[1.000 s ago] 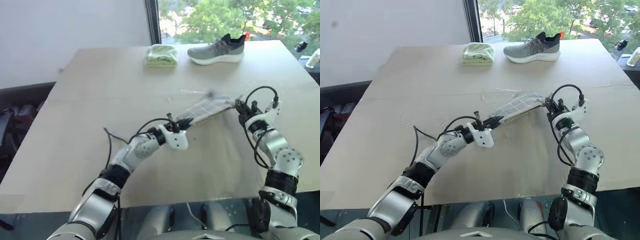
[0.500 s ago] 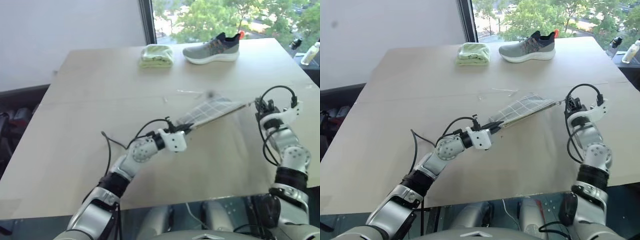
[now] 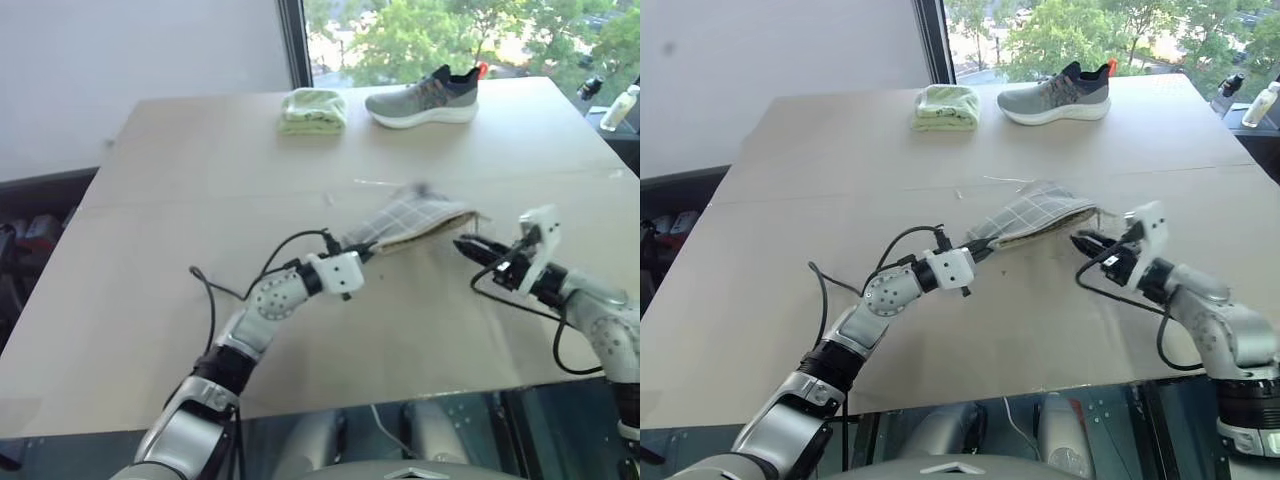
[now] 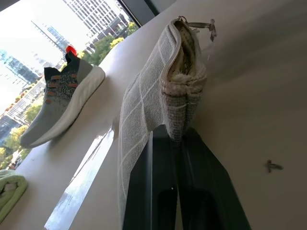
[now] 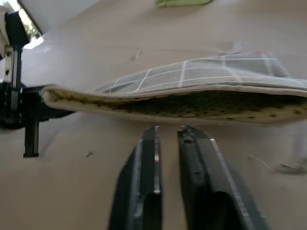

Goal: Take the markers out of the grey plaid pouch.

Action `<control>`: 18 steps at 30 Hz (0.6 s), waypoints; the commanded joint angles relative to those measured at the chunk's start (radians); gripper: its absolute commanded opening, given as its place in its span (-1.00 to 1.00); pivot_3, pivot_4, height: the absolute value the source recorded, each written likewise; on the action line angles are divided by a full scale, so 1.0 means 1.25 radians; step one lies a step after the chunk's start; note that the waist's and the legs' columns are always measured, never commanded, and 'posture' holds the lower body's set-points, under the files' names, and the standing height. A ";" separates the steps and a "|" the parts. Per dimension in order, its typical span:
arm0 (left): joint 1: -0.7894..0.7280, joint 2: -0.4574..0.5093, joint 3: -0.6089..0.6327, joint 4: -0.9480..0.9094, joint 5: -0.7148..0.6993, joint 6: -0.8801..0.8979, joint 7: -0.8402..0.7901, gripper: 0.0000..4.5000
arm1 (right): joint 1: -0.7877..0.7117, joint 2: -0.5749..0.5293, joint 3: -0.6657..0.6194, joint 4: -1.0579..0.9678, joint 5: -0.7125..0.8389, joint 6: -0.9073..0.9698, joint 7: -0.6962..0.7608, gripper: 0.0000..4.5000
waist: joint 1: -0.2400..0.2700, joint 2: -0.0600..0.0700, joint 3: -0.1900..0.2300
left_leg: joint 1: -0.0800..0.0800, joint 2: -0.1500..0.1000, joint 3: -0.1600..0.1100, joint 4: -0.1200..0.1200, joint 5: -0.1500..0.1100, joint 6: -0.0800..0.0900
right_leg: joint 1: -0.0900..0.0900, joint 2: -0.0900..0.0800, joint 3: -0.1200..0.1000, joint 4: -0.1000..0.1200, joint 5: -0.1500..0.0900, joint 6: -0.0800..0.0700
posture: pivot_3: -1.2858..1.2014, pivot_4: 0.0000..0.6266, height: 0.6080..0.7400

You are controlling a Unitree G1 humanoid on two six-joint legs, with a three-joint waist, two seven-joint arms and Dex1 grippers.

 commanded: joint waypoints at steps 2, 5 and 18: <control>-0.005 -0.008 0.010 -0.055 -0.023 0.004 -0.015 -1.00 | -0.044 0.021 0.006 0.029 -0.058 -0.041 0.002 -0.97 | 0.003 0.000 0.000 | 0.000 0.000 0.000 0.000 0.000 0.000 | 0.000 0.000 0.000 0.000 0.000 0.000 | 0.03 -0.52 1.00; 0.002 -0.006 0.008 -0.076 -0.028 0.007 -0.027 -1.00 | -0.079 0.043 -0.001 0.067 -0.077 -0.044 -0.013 -0.97 | 0.004 0.000 0.000 | 0.000 0.000 0.000 0.000 0.000 0.000 | 0.000 0.000 0.000 0.000 0.000 0.000 | 0.03 -0.52 1.00; 0.014 -0.030 0.004 -0.138 -0.092 0.052 -0.094 -1.00 | -0.149 0.038 0.091 0.117 -0.273 -0.140 0.004 -0.75 | 0.013 0.000 0.000 | 0.000 0.000 0.000 0.000 0.000 0.000 | 0.000 0.000 0.000 0.000 0.000 0.000 | 0.03 -0.52 1.00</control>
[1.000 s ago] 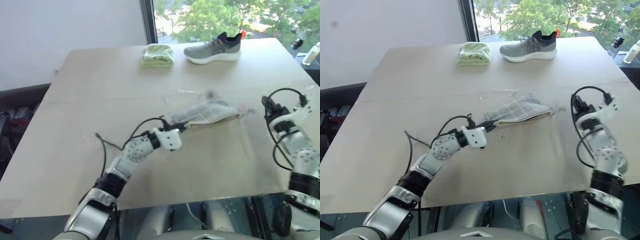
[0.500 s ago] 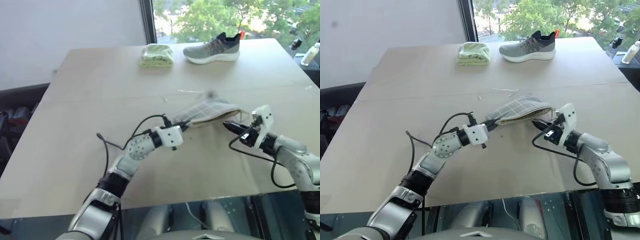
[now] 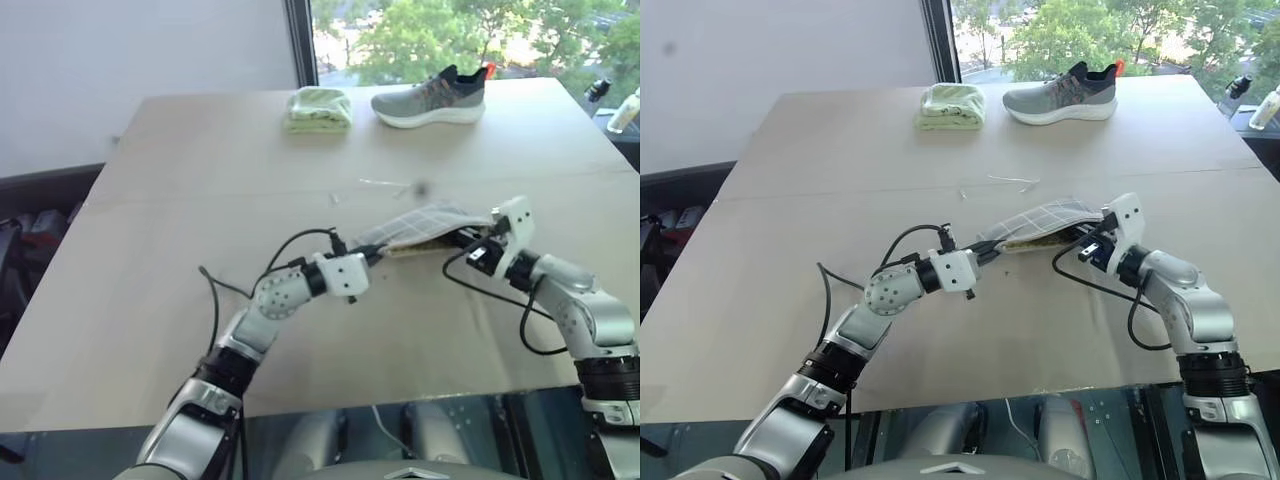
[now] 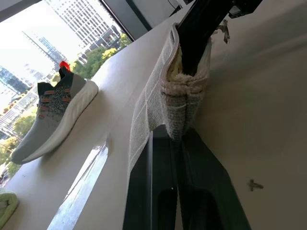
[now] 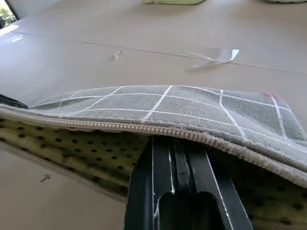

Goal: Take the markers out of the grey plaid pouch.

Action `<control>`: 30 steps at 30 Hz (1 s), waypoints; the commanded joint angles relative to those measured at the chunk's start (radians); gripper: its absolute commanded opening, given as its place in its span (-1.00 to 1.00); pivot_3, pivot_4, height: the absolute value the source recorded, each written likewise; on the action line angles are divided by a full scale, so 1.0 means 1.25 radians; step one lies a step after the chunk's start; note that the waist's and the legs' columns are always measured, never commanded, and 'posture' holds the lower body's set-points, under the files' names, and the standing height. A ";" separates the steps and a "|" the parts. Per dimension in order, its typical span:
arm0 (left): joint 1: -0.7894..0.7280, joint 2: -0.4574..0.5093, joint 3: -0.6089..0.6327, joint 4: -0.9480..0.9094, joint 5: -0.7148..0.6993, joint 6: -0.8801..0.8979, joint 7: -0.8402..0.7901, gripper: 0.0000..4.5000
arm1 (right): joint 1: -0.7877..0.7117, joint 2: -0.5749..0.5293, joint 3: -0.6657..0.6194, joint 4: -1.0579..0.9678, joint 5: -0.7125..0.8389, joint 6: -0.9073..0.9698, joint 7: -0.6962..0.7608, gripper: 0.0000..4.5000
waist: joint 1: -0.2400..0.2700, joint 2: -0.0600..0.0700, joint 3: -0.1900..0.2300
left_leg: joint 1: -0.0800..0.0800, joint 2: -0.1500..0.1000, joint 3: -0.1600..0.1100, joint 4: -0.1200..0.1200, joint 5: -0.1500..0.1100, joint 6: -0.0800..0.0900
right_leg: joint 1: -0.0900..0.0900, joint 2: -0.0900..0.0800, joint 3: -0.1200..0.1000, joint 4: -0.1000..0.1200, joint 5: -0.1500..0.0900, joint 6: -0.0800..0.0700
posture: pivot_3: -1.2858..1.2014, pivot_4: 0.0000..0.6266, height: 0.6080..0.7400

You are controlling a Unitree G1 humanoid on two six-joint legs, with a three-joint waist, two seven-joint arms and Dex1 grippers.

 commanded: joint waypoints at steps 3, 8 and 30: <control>0.012 -0.040 0.004 -0.106 -0.119 0.098 -0.061 -1.00 | -0.074 -0.086 0.135 -0.023 -0.234 -0.163 0.041 -0.21 | -0.001 0.000 0.000 | 0.000 0.000 0.000 0.000 0.000 0.000 | 0.000 0.000 0.000 0.000 0.000 0.000 | 0.03 -0.52 1.00; 0.021 -0.058 0.016 -0.151 -0.193 0.192 -0.101 -1.00 | -0.126 -0.143 0.206 -0.018 -0.337 -0.237 0.110 0.84 | -0.001 0.000 0.000 | 0.000 0.000 0.000 0.000 0.000 0.000 | 0.000 0.001 0.000 0.000 0.000 0.000 | 0.03 -0.52 1.00; 0.023 -0.036 0.011 -0.113 -0.177 0.223 -0.138 -1.00 | -0.190 -0.114 0.253 0.112 -0.458 -0.341 0.186 -0.59 | 0.001 0.000 0.000 | 0.000 0.000 0.000 0.002 0.000 0.000 | 0.000 0.001 0.000 0.000 0.000 0.000 | 0.03 -0.52 1.00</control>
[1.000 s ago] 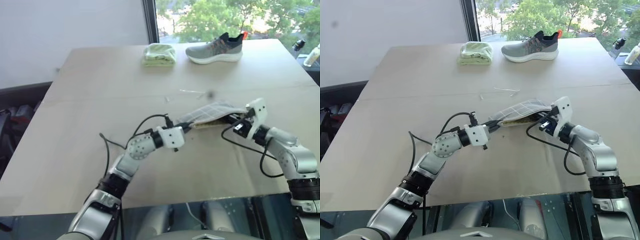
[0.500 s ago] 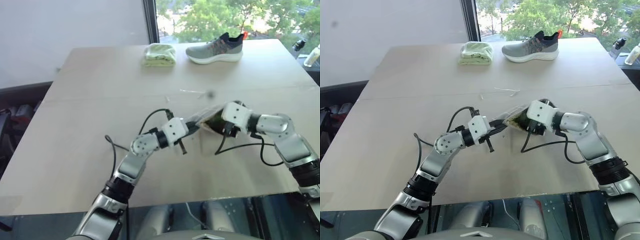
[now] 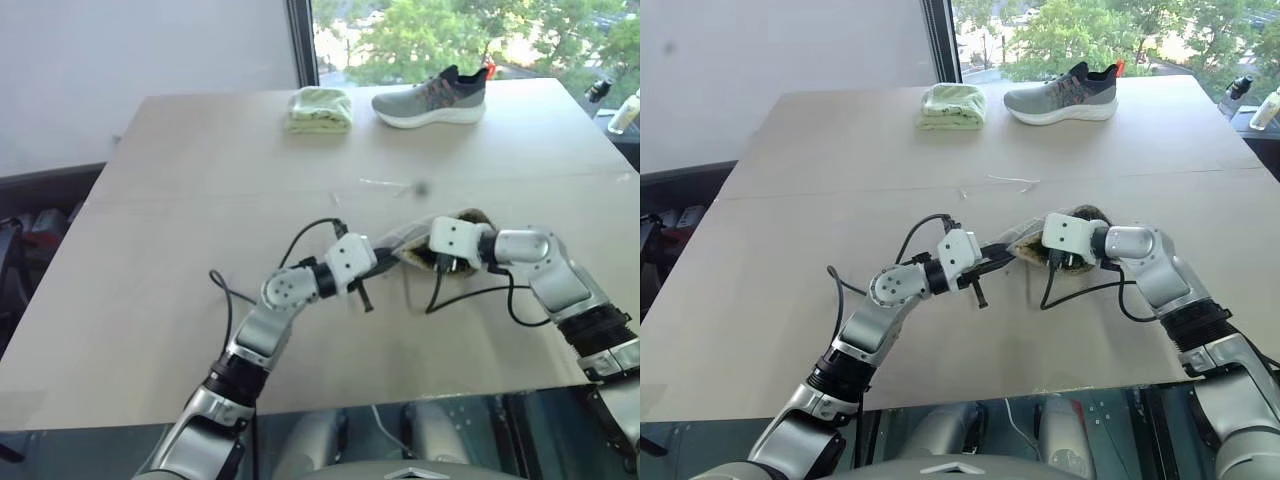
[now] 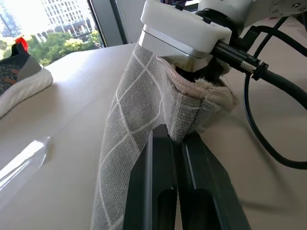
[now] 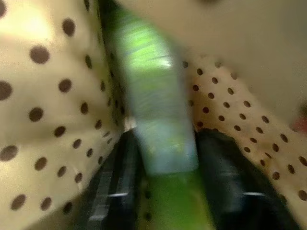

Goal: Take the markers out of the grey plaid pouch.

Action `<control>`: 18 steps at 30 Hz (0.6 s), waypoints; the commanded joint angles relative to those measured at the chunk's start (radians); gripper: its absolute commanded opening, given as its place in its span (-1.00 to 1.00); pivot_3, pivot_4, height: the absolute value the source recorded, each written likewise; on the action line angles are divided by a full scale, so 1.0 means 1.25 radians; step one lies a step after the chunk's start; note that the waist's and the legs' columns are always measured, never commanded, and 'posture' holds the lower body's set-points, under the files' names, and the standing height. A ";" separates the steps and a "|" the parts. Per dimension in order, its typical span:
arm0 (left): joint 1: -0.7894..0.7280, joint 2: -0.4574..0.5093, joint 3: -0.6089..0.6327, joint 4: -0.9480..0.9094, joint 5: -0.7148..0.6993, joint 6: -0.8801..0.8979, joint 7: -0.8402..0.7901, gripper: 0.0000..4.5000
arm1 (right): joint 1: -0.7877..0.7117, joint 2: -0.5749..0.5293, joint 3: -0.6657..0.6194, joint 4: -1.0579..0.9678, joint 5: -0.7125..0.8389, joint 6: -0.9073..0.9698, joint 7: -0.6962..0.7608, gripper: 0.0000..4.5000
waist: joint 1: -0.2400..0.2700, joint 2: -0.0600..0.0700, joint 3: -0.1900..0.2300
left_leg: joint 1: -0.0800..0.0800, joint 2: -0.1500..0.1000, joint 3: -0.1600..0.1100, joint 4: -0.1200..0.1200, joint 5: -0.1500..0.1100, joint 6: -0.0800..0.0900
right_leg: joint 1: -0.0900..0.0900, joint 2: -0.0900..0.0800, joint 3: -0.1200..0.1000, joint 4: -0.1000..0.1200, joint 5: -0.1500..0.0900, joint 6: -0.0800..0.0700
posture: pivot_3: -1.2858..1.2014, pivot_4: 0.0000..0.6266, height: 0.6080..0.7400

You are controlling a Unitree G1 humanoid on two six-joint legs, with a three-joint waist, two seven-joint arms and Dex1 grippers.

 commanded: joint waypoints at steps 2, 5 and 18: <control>-0.001 0.015 -0.001 0.038 0.056 -0.061 0.018 -1.00 | 0.010 -0.015 -0.044 -0.062 0.009 0.021 0.002 -0.59 | 0.000 0.000 0.000 | 0.000 0.000 0.000 0.000 0.000 0.000 | 0.000 0.000 0.000 0.000 0.000 0.000 | 0.03 -0.52 1.00; -0.022 0.033 -0.003 0.101 0.144 -0.101 0.075 -1.00 | 0.026 -0.023 -0.070 -0.119 0.029 0.077 0.001 -0.59 | 0.003 0.000 0.000 | 0.000 0.000 0.000 0.000 0.000 0.000 | 0.000 0.000 0.000 0.000 0.000 0.000 | 0.03 -0.52 1.00; -0.112 0.057 -0.009 0.272 0.361 -0.205 0.303 -1.00 | 0.061 0.055 -0.241 -0.398 0.382 0.810 -0.022 -0.59 | 0.006 0.000 0.000 | -0.003 -0.001 -0.002 0.000 0.000 0.000 | -0.001 -0.002 -0.002 0.000 0.000 0.000 | 0.03 -0.52 1.00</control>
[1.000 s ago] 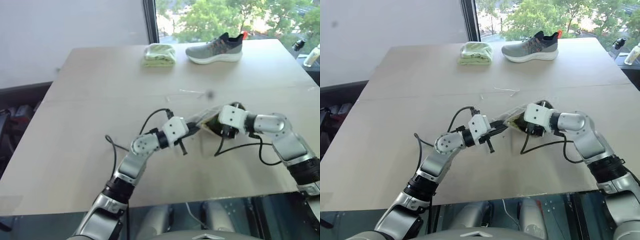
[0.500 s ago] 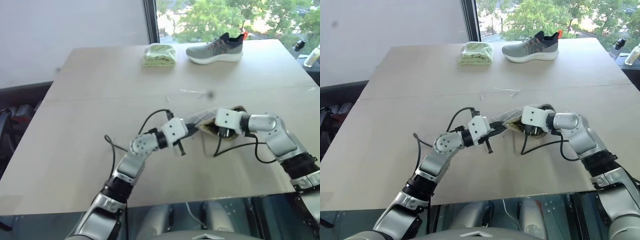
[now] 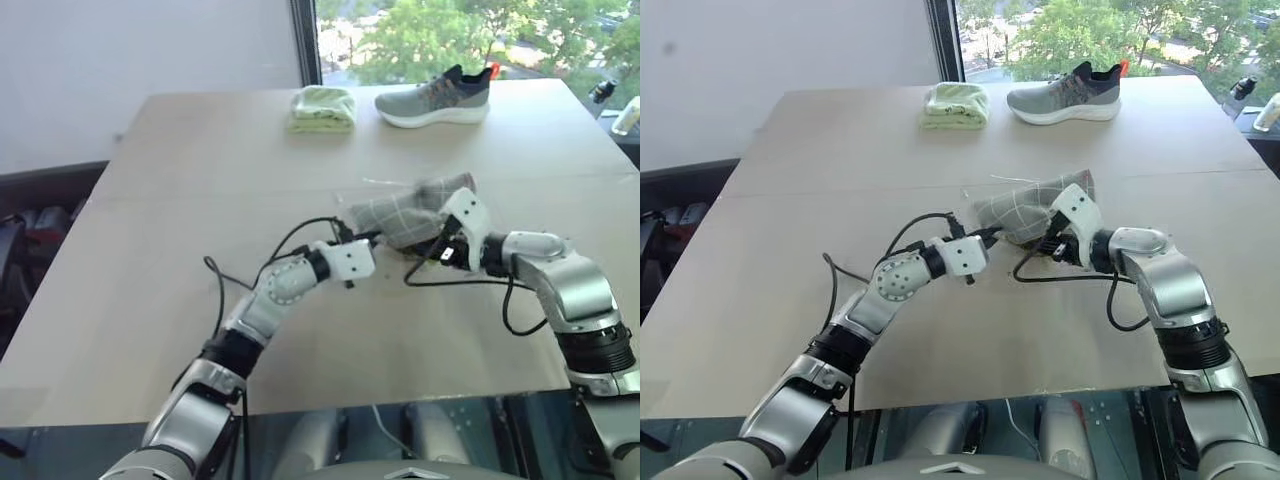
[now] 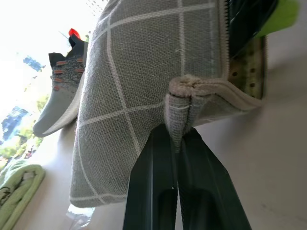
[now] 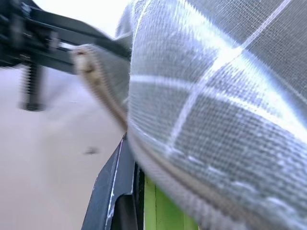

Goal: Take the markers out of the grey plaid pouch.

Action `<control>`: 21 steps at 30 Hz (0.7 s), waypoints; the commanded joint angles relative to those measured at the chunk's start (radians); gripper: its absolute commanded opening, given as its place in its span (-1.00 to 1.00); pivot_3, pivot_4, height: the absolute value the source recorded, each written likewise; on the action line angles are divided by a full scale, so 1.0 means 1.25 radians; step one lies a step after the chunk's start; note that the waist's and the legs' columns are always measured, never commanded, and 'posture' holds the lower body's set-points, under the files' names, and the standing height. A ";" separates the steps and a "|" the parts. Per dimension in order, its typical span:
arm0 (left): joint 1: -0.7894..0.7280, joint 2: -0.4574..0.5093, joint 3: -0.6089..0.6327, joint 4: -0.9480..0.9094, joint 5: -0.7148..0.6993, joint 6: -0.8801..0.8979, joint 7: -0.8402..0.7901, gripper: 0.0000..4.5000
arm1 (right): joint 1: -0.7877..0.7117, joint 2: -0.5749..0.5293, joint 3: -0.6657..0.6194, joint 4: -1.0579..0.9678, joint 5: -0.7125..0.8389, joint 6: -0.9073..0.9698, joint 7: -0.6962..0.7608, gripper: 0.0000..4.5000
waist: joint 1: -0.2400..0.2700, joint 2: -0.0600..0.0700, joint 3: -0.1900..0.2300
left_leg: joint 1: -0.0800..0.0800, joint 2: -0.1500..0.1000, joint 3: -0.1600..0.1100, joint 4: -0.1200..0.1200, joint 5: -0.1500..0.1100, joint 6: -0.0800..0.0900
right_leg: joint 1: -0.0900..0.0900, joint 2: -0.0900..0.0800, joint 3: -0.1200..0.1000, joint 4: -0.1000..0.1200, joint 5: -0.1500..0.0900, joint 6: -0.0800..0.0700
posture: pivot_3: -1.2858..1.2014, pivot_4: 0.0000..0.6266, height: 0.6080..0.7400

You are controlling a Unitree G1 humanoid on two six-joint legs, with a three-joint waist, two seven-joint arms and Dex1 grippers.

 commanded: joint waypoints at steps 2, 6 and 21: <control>-0.007 0.010 0.042 0.033 0.016 0.038 0.055 -1.00 | 0.018 -0.088 -0.030 -0.091 0.070 0.077 0.036 -0.59 | 0.000 0.000 0.000 | -0.002 0.000 -0.001 0.001 0.000 0.000 | -0.001 0.000 -0.001 0.000 0.000 0.000 | 0.03 -0.52 1.00; 0.005 0.001 0.076 0.017 -0.023 0.069 0.064 -1.00 | 0.032 -0.130 -0.019 -0.085 0.082 0.056 0.040 -0.59 | -0.003 0.000 0.000 | -0.006 0.000 -0.002 0.005 0.000 0.000 | -0.004 -0.001 -0.002 0.001 0.000 0.000 | 0.03 -0.52 1.00; 0.127 -0.024 0.074 -0.257 -0.299 0.280 -0.139 -1.00 | 0.038 -0.224 0.146 0.043 -0.148 -0.429 0.096 -0.59 | -0.003 0.000 0.000 | -0.006 0.000 -0.002 0.008 0.000 0.000 | -0.003 0.000 -0.003 0.002 0.000 0.000 | 0.03 -0.52 1.00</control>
